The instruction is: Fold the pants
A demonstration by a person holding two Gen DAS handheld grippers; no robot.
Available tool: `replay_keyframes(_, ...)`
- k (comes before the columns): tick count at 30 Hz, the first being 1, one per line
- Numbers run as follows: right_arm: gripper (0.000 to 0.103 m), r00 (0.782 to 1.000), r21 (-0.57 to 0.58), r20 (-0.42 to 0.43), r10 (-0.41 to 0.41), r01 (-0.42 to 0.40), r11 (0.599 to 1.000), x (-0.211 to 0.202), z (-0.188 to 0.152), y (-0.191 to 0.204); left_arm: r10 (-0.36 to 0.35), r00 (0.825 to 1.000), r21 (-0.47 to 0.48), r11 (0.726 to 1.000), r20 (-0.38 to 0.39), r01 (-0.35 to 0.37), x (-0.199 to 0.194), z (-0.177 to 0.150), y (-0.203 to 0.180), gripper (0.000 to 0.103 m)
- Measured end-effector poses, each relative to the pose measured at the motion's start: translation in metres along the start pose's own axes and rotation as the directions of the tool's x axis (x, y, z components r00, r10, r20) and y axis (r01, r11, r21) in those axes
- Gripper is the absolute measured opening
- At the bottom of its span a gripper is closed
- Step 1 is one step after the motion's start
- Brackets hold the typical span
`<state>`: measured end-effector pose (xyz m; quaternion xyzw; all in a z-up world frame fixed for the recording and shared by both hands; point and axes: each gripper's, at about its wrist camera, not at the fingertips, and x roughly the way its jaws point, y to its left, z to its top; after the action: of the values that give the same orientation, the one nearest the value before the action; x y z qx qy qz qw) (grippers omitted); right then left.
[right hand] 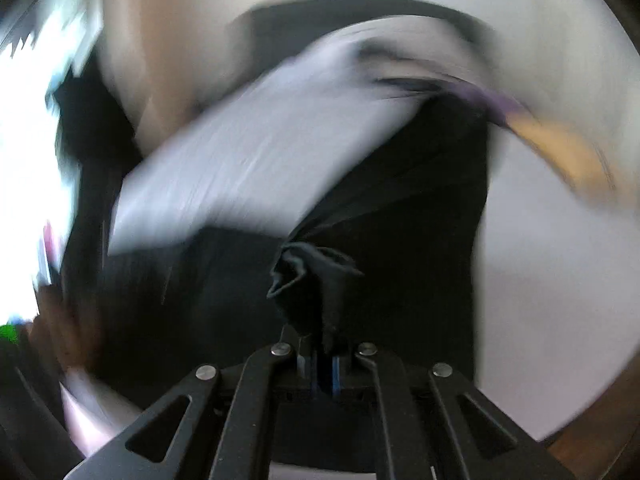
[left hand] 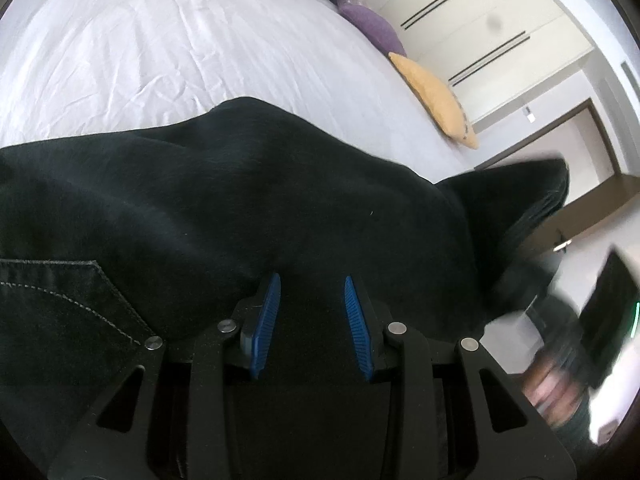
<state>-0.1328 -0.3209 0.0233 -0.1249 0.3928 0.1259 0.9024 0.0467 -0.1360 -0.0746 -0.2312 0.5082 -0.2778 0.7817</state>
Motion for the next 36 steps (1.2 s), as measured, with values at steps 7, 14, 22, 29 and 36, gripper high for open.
replay_keyframes(7,0.005,0.996,-0.069,-0.078,-0.034,0.029,0.997,0.035,-0.016,0.058,-0.108,0.994,-0.104,0.989,0.018,0.109,-0.025,0.002,0.013,0.060)
replay_keyframes(14,0.005,0.996,-0.108,0.013,-0.090,0.091,0.990,0.012,-0.011,0.074,-0.183,0.983,-0.182,0.967,-0.004,0.180,-0.029,0.013,0.006,0.086)
replay_keyframes(22,0.005,0.991,-0.199,0.107,-0.077,0.098,0.975,-0.014,-0.006,0.108,-0.196,0.978,-0.267,0.949,-0.077,0.169,-0.022,0.034,0.018,0.086)
replay_keyframes(29,0.005,0.992,-0.250,0.109,-0.063,0.089,0.964,-0.011,-0.004,0.128,-0.177,0.978,-0.273,0.951,-0.105,0.143,-0.022,0.050,0.024,0.084)
replay_keyframes(36,0.005,0.990,-0.279,0.121,-0.067,0.098,0.955,-0.015,-0.006,0.134,-0.110,0.976,-0.149,0.985,-0.190,0.082,-0.029,0.070,0.024,0.015)
